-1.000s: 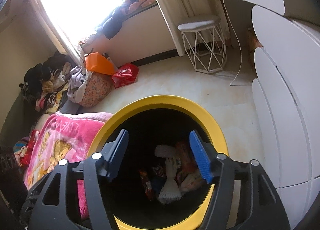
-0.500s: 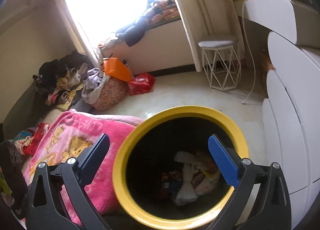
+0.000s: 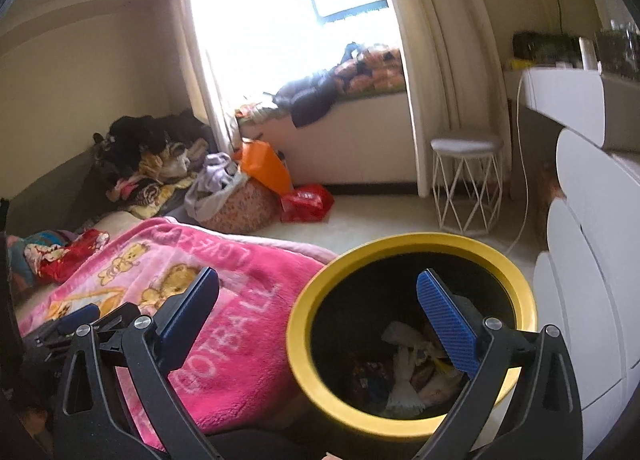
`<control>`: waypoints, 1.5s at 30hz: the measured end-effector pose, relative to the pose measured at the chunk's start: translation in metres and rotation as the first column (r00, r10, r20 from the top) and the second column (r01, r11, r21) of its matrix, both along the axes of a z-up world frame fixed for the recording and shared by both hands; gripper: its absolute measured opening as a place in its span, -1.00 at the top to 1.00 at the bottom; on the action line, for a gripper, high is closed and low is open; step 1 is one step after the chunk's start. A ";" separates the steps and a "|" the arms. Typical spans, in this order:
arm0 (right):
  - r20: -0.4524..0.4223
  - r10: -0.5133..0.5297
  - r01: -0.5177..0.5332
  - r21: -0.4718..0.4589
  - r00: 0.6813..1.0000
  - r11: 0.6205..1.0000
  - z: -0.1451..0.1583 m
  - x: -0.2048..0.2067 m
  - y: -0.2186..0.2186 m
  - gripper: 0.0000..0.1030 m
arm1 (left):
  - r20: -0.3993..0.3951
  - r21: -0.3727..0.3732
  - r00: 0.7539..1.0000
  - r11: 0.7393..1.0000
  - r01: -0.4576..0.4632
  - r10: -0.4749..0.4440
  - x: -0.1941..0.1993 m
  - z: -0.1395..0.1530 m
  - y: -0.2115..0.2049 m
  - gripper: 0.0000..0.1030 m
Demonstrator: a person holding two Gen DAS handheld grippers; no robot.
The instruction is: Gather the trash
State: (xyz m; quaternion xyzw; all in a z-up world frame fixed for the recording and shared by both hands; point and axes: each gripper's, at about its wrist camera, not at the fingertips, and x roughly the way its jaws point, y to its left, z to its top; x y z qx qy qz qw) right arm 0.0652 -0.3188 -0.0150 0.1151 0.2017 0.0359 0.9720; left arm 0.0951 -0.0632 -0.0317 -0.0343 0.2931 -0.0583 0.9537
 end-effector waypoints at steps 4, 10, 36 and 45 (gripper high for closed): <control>0.051 0.023 -0.020 -0.056 0.998 0.998 -0.007 -0.023 0.015 -0.88 | 0.023 -0.012 1.000 1.000 -0.021 0.022 -0.009 0.001 0.012 -0.79; 0.085 0.047 -0.037 -0.120 0.995 0.992 -0.008 -0.032 0.028 -0.88 | 0.055 -0.021 0.997 0.999 -0.044 0.046 -0.021 0.000 0.025 -0.79; 0.106 -0.006 0.017 -0.105 0.994 0.994 -0.014 -0.032 0.024 -0.88 | 0.098 -0.017 0.995 0.999 -0.029 0.030 -0.033 0.007 0.020 -0.79; 0.108 -0.011 0.023 -0.105 0.994 0.994 -0.013 -0.032 0.023 -0.88 | 0.097 -0.019 0.995 0.999 -0.026 0.028 -0.033 0.007 0.020 -0.79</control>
